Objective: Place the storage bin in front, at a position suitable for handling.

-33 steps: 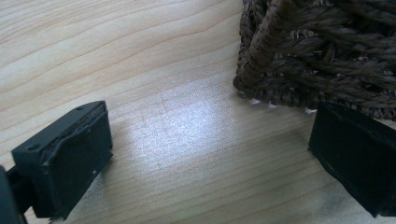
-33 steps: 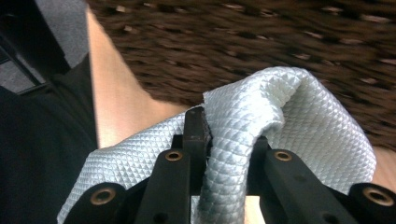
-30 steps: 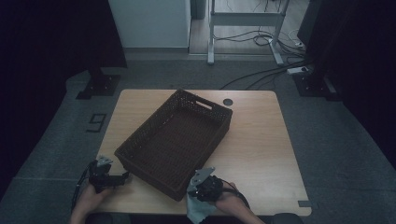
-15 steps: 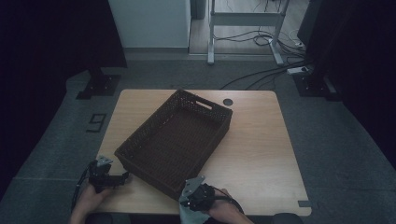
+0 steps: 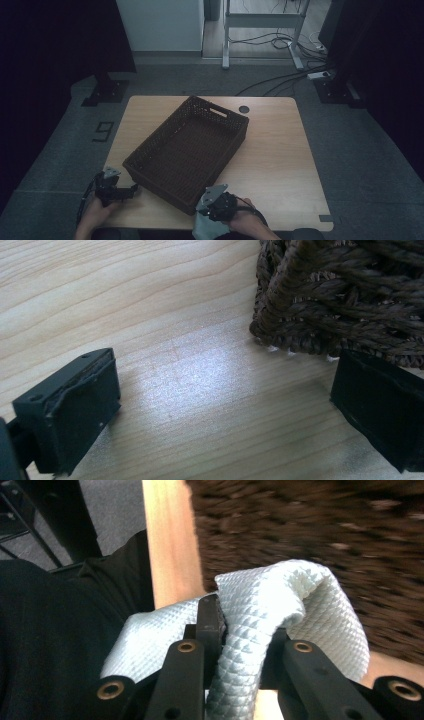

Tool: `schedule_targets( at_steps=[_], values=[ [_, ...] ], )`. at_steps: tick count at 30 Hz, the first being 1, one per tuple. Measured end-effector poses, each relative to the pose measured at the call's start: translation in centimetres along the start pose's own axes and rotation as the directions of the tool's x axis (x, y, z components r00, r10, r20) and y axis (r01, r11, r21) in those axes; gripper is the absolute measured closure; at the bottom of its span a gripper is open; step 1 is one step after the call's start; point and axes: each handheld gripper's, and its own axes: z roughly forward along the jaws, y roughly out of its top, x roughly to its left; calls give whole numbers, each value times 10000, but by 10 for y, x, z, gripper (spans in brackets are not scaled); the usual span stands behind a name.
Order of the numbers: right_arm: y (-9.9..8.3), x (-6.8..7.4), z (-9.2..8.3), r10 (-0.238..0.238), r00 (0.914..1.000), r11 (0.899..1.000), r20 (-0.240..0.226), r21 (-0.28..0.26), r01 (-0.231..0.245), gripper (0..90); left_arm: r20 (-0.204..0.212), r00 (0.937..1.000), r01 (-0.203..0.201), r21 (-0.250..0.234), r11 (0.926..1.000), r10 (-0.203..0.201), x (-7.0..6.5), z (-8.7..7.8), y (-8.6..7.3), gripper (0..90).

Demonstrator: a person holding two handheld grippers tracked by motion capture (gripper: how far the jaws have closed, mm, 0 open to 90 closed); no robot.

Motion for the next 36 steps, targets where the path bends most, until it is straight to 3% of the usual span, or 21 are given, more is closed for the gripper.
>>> schedule_targets(
  at_steps=[11,22,31,36],
  values=[
    [1,-19,-43,377,9963,9987,768,-371,-349,778,11,10000,-16,-45,10000,16,0,0,0,0],
    [-2,-43,-81,992,9814,9942,1646,-579,-907,778,41,10000,-44,-109,9999,45,1,1,-1,0],
    [-14,-70,-115,1636,9510,9859,2624,-764,-1486,777,42,10000,-47,-110,9999,48,1,1,-1,0],
    [-24,-83,-131,2104,9275,9772,3089,-936,-1905,777,40,10000,-51,-106,9999,52,1,1,-1,0]
  ],
)
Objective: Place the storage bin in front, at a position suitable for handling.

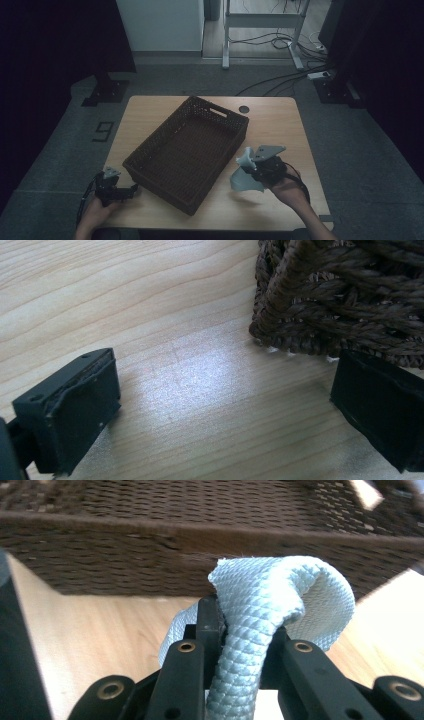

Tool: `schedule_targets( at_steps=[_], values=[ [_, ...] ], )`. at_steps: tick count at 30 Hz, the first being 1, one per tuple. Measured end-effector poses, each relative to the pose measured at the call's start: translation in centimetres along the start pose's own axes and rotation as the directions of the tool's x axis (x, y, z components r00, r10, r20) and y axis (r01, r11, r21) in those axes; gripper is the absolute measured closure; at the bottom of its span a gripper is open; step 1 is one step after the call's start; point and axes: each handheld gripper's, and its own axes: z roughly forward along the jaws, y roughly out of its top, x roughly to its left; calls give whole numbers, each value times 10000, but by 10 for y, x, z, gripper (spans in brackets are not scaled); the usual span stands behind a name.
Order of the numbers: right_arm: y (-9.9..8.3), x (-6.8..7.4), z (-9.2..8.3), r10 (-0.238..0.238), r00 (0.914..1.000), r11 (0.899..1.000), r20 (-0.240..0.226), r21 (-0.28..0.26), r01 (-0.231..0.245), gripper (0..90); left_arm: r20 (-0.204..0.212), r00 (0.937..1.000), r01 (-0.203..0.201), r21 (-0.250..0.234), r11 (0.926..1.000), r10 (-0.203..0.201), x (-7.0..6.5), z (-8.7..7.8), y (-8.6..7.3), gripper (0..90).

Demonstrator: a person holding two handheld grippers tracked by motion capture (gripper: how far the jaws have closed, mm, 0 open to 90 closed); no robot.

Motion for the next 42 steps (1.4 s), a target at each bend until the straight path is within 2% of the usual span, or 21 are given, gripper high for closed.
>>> schedule_targets(
  at_steps=[7,11,18,22,27,32,42],
  values=[
    [-11,-26,-17,573,9961,9983,677,-99,-568,777,0,10000,-2,0,10000,2,0,0,0,0],
    [-18,-40,-27,939,9896,9956,1086,-163,-927,777,28,10000,-10,-15,10000,10,0,0,0,0],
    [-32,-63,-45,1585,9716,9874,1756,-273,-1561,776,26,10000,-15,-21,10000,15,0,0,0,0],
    [-42,-71,-48,1837,9601,9829,2110,-256,-1825,776,27,10000,-15,-22,10000,15,0,0,0,0],
    [-60,-78,-40,2092,9496,9769,2336,-68,-2136,771,27,10000,-17,-22,10000,17,0,0,0,0],
    [-78,-81,-26,2380,9425,9688,2345,110,-2474,771,32,10000,-27,-32,10000,27,0,0,0,0],
    [-115,-78,11,2772,9373,9519,2113,718,-2977,763,29,10000,-36,-14,10000,36,1,0,0,0]
  ],
)
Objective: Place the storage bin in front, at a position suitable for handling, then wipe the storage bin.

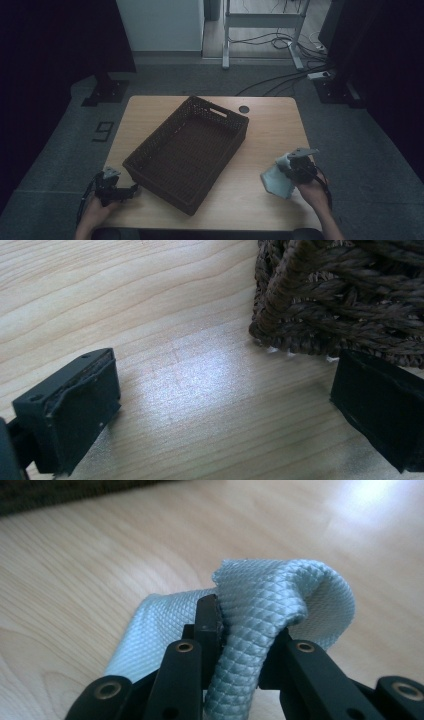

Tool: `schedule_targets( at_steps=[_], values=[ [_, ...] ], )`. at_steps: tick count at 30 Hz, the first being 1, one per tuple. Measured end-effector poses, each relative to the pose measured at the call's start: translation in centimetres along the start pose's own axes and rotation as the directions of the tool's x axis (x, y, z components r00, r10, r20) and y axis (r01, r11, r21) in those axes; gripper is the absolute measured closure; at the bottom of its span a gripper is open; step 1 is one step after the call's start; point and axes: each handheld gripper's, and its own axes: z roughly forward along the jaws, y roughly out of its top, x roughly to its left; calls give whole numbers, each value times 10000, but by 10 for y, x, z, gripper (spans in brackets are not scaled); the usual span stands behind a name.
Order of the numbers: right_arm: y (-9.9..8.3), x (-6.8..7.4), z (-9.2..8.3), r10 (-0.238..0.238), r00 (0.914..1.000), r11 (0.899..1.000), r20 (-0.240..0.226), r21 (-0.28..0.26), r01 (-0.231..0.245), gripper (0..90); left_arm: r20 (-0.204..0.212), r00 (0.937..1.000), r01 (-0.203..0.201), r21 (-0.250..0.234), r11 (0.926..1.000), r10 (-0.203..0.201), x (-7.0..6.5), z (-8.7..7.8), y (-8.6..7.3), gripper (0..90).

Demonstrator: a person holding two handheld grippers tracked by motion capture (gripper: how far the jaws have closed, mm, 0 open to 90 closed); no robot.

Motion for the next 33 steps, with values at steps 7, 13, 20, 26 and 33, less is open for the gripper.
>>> schedule_targets(
  at_steps=[7,13,20,26,33],
  values=[
    [-15,1,18,132,9999,9983,-69,561,-128,650,-1,10000,16,8,10000,-16,0,0,0,0],
    [-10,-1,5,441,9989,9989,-156,133,-439,326,-2,10000,1,43,10000,-1,0,0,1,0],
    [1,1,-13,242,9997,9992,32,-318,-241,151,98,9999,-110,359,9993,106,0,-2,2,0],
    [13,7,-27,92,9999,9965,-130,-827,-103,134,-23,10000,49,617,9981,-48,2,-6,4,26],
    [20,24,-28,-353,9979,9944,-535,-1016,297,119,52,9999,124,187,9997,-125,3,-18,8,0]
  ],
)
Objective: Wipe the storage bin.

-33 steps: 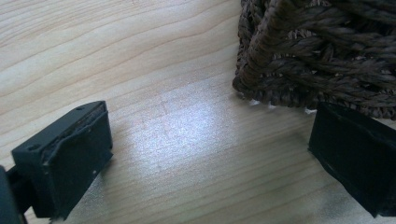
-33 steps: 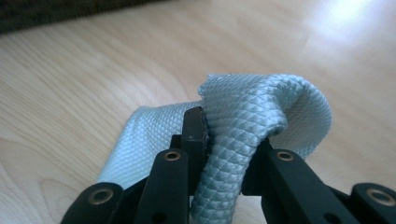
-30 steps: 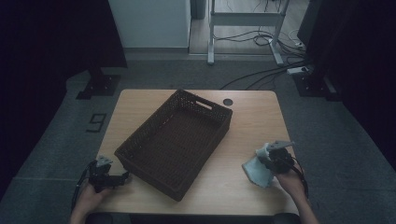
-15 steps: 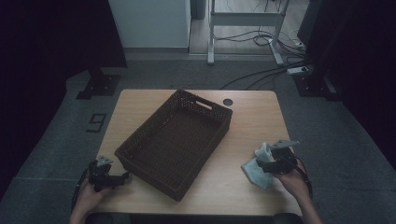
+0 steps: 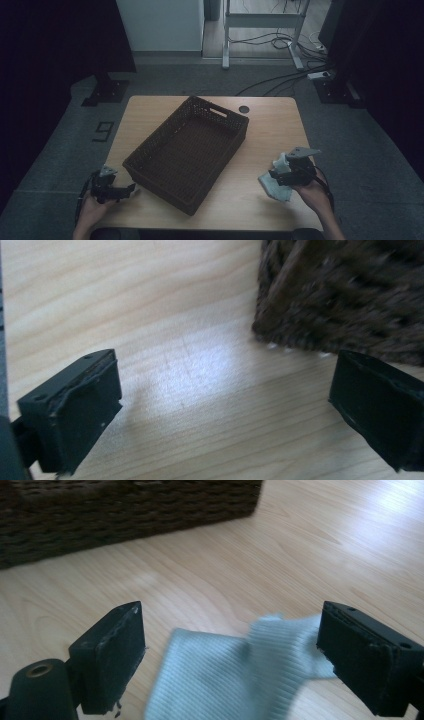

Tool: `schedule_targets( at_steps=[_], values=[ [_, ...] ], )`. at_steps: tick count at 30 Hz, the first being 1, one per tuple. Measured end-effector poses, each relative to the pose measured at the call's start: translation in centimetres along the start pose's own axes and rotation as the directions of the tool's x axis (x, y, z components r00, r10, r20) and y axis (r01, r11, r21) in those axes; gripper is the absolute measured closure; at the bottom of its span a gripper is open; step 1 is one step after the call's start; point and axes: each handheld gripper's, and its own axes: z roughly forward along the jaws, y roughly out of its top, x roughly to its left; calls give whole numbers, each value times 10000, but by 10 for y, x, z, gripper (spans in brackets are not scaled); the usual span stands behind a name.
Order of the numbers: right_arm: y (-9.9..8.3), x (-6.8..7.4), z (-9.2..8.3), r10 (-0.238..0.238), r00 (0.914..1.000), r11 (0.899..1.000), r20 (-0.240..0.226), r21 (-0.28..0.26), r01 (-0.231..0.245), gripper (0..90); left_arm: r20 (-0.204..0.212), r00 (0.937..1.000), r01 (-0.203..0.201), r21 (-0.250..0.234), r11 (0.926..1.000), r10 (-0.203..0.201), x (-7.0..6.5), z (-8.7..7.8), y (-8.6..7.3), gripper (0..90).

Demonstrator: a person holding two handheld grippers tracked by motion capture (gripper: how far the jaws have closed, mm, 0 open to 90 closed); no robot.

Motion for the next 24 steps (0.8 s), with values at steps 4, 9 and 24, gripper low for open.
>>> schedule_targets(
  at_steps=[4,9,24],
  values=[
    [4,14,4,-234,9991,9997,-341,-90,231,134,282,9995,117,-483,9988,-103,-2,-9,3,0],
    [10,33,15,-556,9928,9984,-1057,-144,544,135,870,9960,-128,-994,9950,215,-9,-17,8,0],
    [27,83,46,-1376,9653,9904,-2222,-451,1307,345,653,9950,-672,-1212,9904,755,-26,-16,25,0]
  ],
)
